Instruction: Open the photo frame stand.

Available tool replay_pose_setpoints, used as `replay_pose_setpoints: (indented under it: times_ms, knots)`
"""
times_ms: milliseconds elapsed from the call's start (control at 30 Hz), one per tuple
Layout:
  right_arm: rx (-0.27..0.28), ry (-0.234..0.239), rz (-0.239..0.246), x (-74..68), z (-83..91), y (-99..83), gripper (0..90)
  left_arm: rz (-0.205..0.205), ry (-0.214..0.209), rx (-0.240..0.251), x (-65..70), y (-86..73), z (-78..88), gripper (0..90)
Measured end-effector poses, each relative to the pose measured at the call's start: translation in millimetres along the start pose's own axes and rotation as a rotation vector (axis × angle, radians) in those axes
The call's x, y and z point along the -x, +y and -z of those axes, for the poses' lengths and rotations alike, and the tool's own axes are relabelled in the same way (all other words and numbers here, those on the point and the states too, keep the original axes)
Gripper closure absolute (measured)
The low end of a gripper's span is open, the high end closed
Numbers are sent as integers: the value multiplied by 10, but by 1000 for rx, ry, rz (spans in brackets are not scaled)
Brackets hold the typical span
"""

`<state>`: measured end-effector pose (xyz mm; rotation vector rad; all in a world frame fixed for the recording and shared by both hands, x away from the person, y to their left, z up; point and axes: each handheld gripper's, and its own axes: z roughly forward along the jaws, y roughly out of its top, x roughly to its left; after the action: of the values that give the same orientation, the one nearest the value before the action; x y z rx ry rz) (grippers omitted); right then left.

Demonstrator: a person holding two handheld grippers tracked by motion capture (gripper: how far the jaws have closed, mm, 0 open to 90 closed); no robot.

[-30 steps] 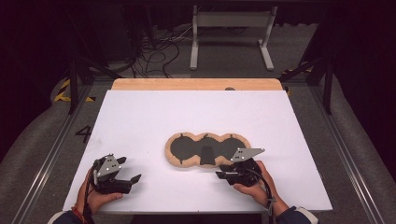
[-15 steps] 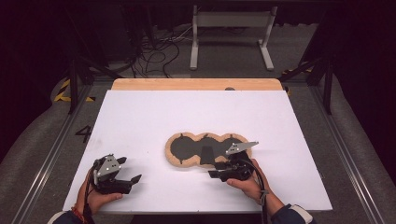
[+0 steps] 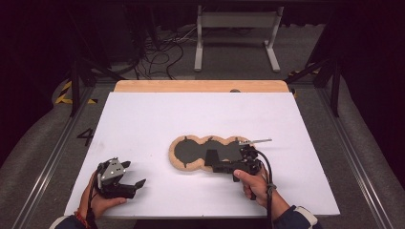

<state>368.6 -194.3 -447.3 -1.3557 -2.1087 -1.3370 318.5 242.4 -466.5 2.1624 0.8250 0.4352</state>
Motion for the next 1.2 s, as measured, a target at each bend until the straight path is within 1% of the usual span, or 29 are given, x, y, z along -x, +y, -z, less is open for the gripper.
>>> replay_pose_setpoints:
  times_ms: [67, 167, 200, 233, 300, 333, 367, 400, 433, 467, 500, 533, 567, 600, 633, 667, 700, 733, 767, 800, 833, 867, 900, 967, 1000, 1033, 1067, 1100, 1200]
  knots:
    - [15, 13, -44, 25, 8, -7, 517, 2, 3, -5, 3, 1, -5, 141]
    - [32, 25, -87, 44, 8, -7, 517, -2, 4, -4, 6, 13, -20, 141]
    - [45, 34, -109, 55, 5, 1, 529, -4, 6, -4, 3, 38, -38, 141]
    - [58, 28, -131, 65, -4, 12, 558, -1, 8, 1, 4, 66, -53, 141]
    - [88, 24, -166, 91, -28, 21, 608, 4, 0, 14, -4, 138, -96, 141]
    - [94, 22, -175, 104, -43, 25, 613, 0, -6, 14, -5, 176, -125, 141]
    - [98, 32, -185, 115, -56, 29, 610, 0, -13, 17, 0, 203, -151, 141]
    - [98, 32, -185, 115, -56, 29, 610, 0, -13, 17, 0, 203, -151, 142]
    - [101, 34, -194, 119, -62, 32, 609, 8, -29, 21, 1, 267, -200, 142]
    - [100, 35, -205, 119, -72, 41, 605, 22, -46, 26, 5, 300, -229, 161]
    - [99, 35, -206, 121, -80, 43, 605, 26, -59, 32, 2, 337, -254, 176]
    - [96, 33, -216, 123, -86, 50, 609, 42, -77, 40, -2, 377, -281, 177]
    - [98, 32, -227, 136, -96, 52, 629, 63, -99, 57, -8, 437, -322, 177]
    - [97, 42, -248, 162, -101, 55, 642, 72, -112, 58, -16, 480, -352, 176]
    - [93, 44, -245, 164, -102, 61, 642, 73, -128, 57, -22, 523, -389, 171]
    - [92, 47, -245, 165, -103, 63, 642, 73, -128, 57, -22, 523, -389, 166]
    - [92, 52, -249, 171, -102, 64, 642, 79, -135, 61, -25, 571, -438, 166]
    - [89, 55, -247, 177, -103, 65, 641, 88, -153, 61, -39, 644, -527, 165]
    - [91, 55, -245, 178, -109, 65, 639, 99, -159, 60, -40, 675, -569, 165]
    - [96, 58, -248, 177, -119, 66, 637, 109, -176, 50, -49, 711, -619, 165]
    - [96, 58, -248, 177, -119, 66, 637, 109, -176, 50, -49, 711, -619, 164]
    - [100, 59, -248, 176, -128, 68, 635, 121, -183, 50, -59, 739, -665, 164]
    - [101, 63, -244, 184, -135, 69, 634, 119, -177, 43, -67, 754, -688, 159]
    - [104, 68, -245, 188, -139, 67, 627, 144, -196, 26, -65, 783, -765, 156]
    - [107, 72, -241, 184, -144, 67, 621, 148, -209, 9, -75, 793, -804, 154]
    - [108, 72, -237, 181, -148, 66, 620, 157, -210, 1, -74, 797, -826, 146]
    - [110, 72, -237, 179, -150, 66, 619, 169, -225, -8, -73, 807, -867, 146]
    - [110, 72, -237, 179, -150, 66, 619, 169, -225, -8, -73, 807, -867, 145]
    - [105, 71, -229, 171, -156, 75, 619, 184, -245, -14, -60, 836, -925, 145]
